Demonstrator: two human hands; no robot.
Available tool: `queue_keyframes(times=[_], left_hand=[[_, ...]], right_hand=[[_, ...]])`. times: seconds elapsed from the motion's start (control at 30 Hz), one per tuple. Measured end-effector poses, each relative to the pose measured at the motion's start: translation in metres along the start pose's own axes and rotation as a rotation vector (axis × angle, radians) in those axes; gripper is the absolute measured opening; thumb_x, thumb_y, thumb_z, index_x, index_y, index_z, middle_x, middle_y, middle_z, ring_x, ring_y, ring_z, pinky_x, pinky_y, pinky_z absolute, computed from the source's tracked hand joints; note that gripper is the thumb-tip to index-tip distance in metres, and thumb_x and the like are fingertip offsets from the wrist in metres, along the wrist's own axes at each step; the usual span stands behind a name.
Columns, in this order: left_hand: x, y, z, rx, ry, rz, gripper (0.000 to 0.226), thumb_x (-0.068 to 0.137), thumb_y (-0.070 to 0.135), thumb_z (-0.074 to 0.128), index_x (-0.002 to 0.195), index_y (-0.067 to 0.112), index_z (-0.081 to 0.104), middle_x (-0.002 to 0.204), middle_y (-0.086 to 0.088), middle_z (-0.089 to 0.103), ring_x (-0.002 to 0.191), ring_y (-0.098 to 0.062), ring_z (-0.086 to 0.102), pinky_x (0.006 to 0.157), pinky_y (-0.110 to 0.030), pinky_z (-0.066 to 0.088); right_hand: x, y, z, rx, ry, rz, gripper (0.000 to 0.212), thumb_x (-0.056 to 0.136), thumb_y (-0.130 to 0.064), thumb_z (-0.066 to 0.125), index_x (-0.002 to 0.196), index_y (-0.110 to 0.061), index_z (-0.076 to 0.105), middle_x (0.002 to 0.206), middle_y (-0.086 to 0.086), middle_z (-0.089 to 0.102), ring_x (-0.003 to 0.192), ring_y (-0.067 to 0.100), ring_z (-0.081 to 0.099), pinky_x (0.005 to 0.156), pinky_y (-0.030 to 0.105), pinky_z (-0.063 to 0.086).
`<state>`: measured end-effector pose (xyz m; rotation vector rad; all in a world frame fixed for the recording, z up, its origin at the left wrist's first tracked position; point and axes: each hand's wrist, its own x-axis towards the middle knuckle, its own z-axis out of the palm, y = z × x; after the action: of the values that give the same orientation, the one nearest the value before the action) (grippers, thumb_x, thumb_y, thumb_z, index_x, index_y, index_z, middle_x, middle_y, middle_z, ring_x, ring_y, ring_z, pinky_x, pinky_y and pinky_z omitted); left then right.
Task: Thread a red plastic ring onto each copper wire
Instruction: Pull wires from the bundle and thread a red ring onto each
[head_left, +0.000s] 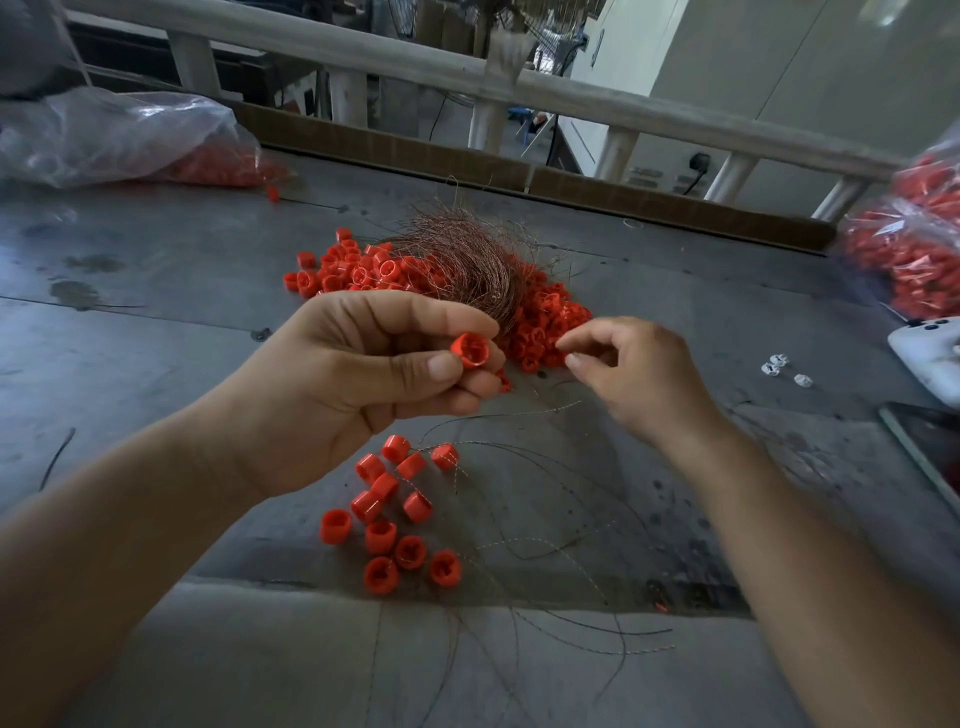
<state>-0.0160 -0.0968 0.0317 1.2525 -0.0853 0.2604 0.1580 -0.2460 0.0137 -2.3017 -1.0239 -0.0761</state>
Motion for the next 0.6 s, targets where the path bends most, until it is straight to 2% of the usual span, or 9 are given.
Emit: queue_keyframes(times=[0.1,0.2,0.33,0.43,0.6], left_hand=[[0.001,0.000,0.001,0.003,0.007,-0.004,0.027,0.058,0.008,0.064,0.082,0.012,0.076,0.079,-0.007,0.073,0.071,-0.014,0.070,0.061,-0.019,0.055],[0.001,0.000,0.001,0.012,0.014,-0.010,0.027,0.058,0.008,0.064,0.081,0.013,0.076,0.078,-0.006,0.073,0.070,-0.013,0.070,0.060,-0.018,0.055],[0.001,0.000,0.000,0.013,0.007,-0.014,0.027,0.058,0.008,0.064,0.081,0.013,0.076,0.078,-0.006,0.073,0.070,-0.013,0.070,0.061,-0.018,0.055],[0.001,0.001,0.000,0.010,0.003,-0.027,0.027,0.058,0.008,0.064,0.082,0.013,0.076,0.078,-0.006,0.073,0.069,-0.013,0.070,0.060,-0.018,0.055],[0.001,0.001,0.000,0.022,0.012,-0.028,0.027,0.057,0.009,0.064,0.081,0.013,0.076,0.077,-0.006,0.073,0.069,-0.013,0.070,0.059,-0.018,0.054]], right_hand=[[0.004,-0.002,0.009,-0.048,-0.048,-0.090,0.023,0.084,-0.010,0.062,0.104,-0.019,0.069,0.095,-0.002,0.059,0.085,0.007,0.051,0.076,0.016,0.036],[0.008,-0.002,0.018,-0.166,-0.103,-0.133,0.028,0.085,-0.014,0.061,0.112,-0.019,0.065,0.094,-0.005,0.052,0.086,0.006,0.044,0.071,0.016,0.029],[0.011,-0.001,0.020,-0.157,-0.088,-0.103,0.014,0.082,-0.016,0.065,0.095,-0.015,0.066,0.087,-0.006,0.048,0.081,0.011,0.047,0.069,0.022,0.032],[0.009,-0.001,0.021,-0.164,-0.080,-0.134,0.005,0.081,-0.014,0.064,0.085,-0.014,0.062,0.086,-0.005,0.051,0.079,0.011,0.046,0.063,0.022,0.028],[0.009,-0.004,0.021,-0.156,-0.067,-0.173,0.005,0.080,-0.010,0.064,0.079,-0.012,0.060,0.080,-0.009,0.051,0.077,0.008,0.044,0.059,0.022,0.024]])
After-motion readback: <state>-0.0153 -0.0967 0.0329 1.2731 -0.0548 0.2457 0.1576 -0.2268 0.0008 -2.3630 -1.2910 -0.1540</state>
